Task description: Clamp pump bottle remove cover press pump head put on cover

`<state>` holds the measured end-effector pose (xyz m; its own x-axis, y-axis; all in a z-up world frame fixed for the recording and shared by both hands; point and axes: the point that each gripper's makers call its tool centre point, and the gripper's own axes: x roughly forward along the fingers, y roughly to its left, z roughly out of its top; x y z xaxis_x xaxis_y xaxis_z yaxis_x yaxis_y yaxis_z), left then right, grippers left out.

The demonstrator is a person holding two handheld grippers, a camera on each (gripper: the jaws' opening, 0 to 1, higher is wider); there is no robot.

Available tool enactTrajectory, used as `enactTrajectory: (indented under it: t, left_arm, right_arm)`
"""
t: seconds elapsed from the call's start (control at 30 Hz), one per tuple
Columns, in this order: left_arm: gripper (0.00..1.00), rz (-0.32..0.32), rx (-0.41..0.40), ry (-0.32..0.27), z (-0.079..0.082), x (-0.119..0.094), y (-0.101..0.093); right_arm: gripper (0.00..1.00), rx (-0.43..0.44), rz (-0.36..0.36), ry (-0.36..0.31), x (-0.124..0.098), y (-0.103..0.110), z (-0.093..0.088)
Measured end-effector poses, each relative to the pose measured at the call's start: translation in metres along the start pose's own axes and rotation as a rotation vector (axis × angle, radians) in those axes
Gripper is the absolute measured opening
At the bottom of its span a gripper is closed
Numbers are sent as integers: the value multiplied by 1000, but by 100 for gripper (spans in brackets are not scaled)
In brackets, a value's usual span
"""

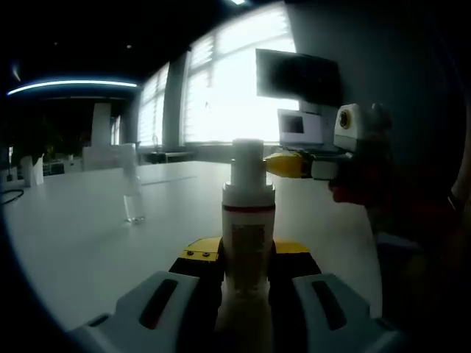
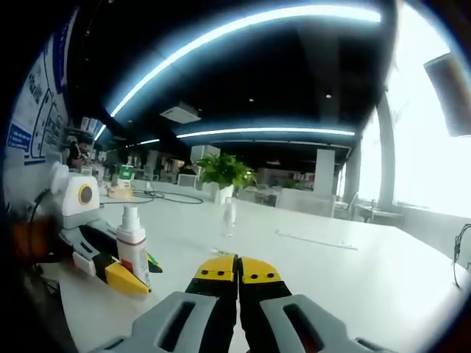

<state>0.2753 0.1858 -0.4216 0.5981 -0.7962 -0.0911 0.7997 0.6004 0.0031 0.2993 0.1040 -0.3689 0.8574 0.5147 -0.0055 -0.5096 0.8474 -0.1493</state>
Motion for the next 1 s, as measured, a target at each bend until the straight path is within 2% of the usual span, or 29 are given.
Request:
enactTrajectory:
  t: [0.13, 0.47, 1.0]
  left_arm:
    - [14, -1, -2, 0, 0, 0, 0]
    - [14, 0, -1, 1, 0, 0, 0]
    - [14, 1, 0, 1, 0, 0, 1]
  right_arm:
    - [0, -24, 10, 39, 1, 2, -11]
    - [0, 21, 63, 47, -8, 9, -22]
    - [0, 34, 101, 57, -20, 16, -37]
